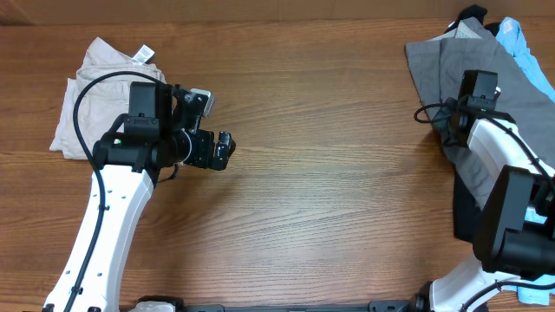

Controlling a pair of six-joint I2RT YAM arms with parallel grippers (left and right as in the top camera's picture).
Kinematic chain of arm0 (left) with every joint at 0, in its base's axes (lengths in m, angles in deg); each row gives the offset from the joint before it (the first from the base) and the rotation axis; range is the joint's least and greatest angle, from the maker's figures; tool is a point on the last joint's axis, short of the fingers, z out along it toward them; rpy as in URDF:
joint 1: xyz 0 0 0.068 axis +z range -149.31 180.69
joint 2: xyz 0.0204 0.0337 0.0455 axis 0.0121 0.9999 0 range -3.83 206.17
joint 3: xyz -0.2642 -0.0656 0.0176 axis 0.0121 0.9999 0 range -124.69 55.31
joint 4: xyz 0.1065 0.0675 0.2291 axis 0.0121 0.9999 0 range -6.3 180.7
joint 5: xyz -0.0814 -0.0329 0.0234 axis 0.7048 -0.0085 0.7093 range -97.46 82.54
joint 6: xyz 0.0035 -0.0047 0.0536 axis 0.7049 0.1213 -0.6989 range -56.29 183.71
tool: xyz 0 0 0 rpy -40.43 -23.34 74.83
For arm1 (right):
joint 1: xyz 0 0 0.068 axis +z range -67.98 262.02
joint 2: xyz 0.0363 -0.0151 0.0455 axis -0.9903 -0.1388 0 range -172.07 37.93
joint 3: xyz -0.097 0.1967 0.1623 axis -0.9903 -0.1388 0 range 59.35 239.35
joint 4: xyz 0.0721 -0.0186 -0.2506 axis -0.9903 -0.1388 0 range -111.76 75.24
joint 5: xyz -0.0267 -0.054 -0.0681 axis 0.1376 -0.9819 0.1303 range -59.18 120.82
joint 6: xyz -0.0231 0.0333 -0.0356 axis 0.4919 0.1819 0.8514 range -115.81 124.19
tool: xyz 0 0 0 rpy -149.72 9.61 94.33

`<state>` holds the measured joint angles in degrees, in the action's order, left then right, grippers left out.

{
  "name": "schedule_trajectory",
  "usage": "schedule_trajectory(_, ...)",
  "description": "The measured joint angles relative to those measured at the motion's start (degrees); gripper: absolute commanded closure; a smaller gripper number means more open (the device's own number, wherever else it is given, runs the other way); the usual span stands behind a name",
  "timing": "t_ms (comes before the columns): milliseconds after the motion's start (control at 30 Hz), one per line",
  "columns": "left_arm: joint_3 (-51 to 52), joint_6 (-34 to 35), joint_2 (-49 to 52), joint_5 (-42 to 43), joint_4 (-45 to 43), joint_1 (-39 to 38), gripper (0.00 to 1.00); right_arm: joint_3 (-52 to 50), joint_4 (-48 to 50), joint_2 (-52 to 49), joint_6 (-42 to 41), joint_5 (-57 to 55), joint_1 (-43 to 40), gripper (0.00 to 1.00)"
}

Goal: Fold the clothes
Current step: 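Move the right gripper to the grey shorts on the right pile, then grasp the grey shorts with the right gripper and drag them leftward to center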

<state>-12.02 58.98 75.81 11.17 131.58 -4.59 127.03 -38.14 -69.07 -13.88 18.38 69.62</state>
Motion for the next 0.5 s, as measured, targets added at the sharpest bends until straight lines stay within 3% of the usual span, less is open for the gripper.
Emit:
schedule_trajectory(300, 0.0, 0.0, 0.0, -1.2, -0.7, 0.0, 0.06, -0.3, 1.2, -1.1, 0.1, 0.7, 0.0, 0.58)
schedule_trajectory(367, 0.0, 0.0, 0.0, -1.3, -0.7, 0.0, 0.08, -0.3, 1.3, -2.8, 0.2, 1.8, 0.0, 0.67)
schedule_trajectory(400, 0.0, 0.0, 0.0, -1.4, -0.7, 0.0, 0.08, -0.3, 1.4, -3.2, 0.0, 2.0, 0.0, 0.76)
schedule_trajectory(500, 0.0, 0.0, 0.0, -1.8, -0.7, 0.0, 0.10, -0.4, 1.6, -5.2, 0.2, 3.0, 0.0, 0.88)
